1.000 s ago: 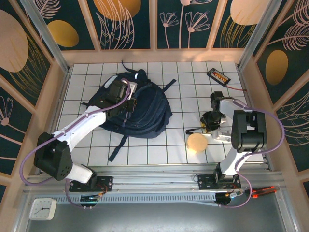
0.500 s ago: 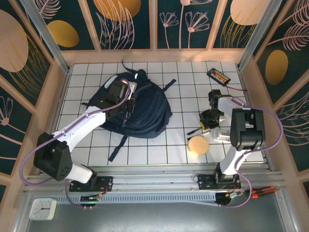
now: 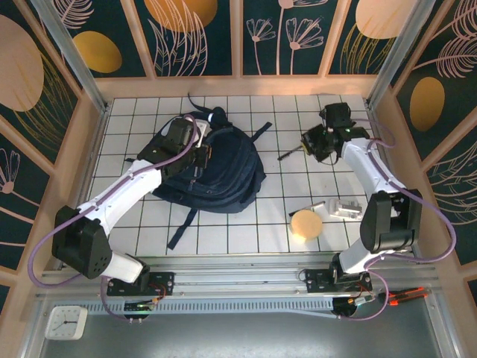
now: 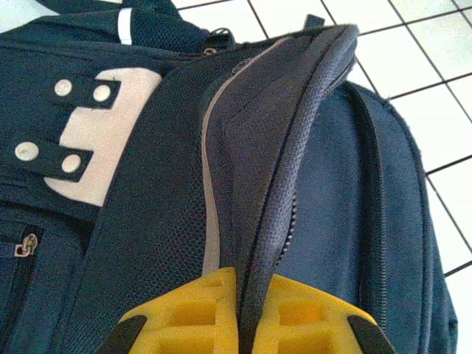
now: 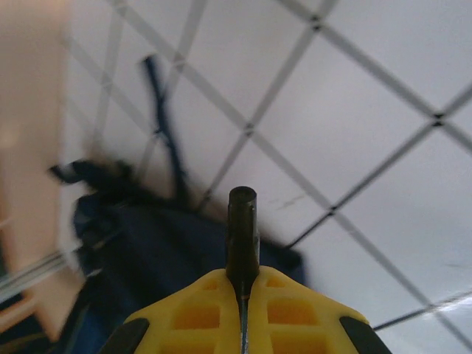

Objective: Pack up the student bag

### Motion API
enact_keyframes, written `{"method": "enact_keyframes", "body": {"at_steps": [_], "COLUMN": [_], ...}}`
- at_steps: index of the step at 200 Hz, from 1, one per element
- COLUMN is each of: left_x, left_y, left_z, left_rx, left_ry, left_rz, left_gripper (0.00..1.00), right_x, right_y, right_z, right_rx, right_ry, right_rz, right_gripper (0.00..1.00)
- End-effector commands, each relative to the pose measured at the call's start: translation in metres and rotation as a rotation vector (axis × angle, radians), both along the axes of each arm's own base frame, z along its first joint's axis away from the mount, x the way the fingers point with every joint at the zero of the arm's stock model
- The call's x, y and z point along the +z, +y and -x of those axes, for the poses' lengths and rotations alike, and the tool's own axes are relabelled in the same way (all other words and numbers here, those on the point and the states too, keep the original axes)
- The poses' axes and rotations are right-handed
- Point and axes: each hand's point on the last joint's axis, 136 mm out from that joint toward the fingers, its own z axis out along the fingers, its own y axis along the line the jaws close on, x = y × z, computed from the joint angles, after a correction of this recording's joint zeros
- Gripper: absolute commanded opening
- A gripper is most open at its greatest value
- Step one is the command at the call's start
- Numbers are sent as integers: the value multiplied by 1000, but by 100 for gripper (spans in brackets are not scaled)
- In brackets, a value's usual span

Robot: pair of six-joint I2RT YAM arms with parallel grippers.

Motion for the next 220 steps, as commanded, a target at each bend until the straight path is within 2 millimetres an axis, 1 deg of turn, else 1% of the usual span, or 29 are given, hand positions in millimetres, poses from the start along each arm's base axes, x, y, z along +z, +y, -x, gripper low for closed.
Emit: {"method": "enact_keyframes", "body": {"at_steps": [1, 20, 34, 57, 81, 116, 136, 149, 153, 162, 177, 187, 195, 205, 220], "left_x": [49, 53, 54, 56, 58, 58, 58, 57, 57, 57, 55, 55, 54, 54, 52], "left_y": [-10, -14, -17, -20, -22, -22, -21, -22, -22, -22, -21, -20, -20, -19, -20], "left_z": [-12, -13, -14, -16, -17, -17, -18, -19, -19, -19, -18, -18, -18, -18, -17], "left_rx": [3, 1, 1, 8, 18, 32, 40, 41, 42, 42, 44, 48, 48, 51, 52], "left_ry": [-88, -80, -74, -70, -70, -76, -81, -81, -81, -80, -81, -83, -84, -86, -84], "left_rz": [111, 134, 152, 179, 208, 230, 239, 241, 241, 243, 243, 242, 242, 243, 248], "left_gripper": [0, 0, 0, 0, 0, 0, 0, 0, 0, 0, 0, 0, 0, 0, 0], "right_x": [35, 48, 49, 43, 36, 15, 6, 1, 1, -1, -1, -2, -1, 1, 5], "right_y": [44, 81, 107, 144, 178, 219, 239, 243, 254, 261, 273, 277, 278, 274, 267], "right_z": [-12, -20, -24, -32, -38, -34, -31, -34, -28, -27, -25, -23, -21, -21, -21], "right_rx": [111, 181, 228, 302, 369, 448, 480, 485, 507, 524, 555, 572, 581, 581, 578], "right_ry": [-114, -160, -171, -168, -162, -119, -100, -90, -87, -84, -79, -77, -76, -78, -88], "right_rz": [-61, -93, -115, -137, -151, -170, -192, -201, -206, -214, -231, -231, -227, -217, -203], "right_gripper": [8, 8, 8, 8, 8, 8, 8, 8, 8, 11, 21, 33, 40, 46, 48]}}
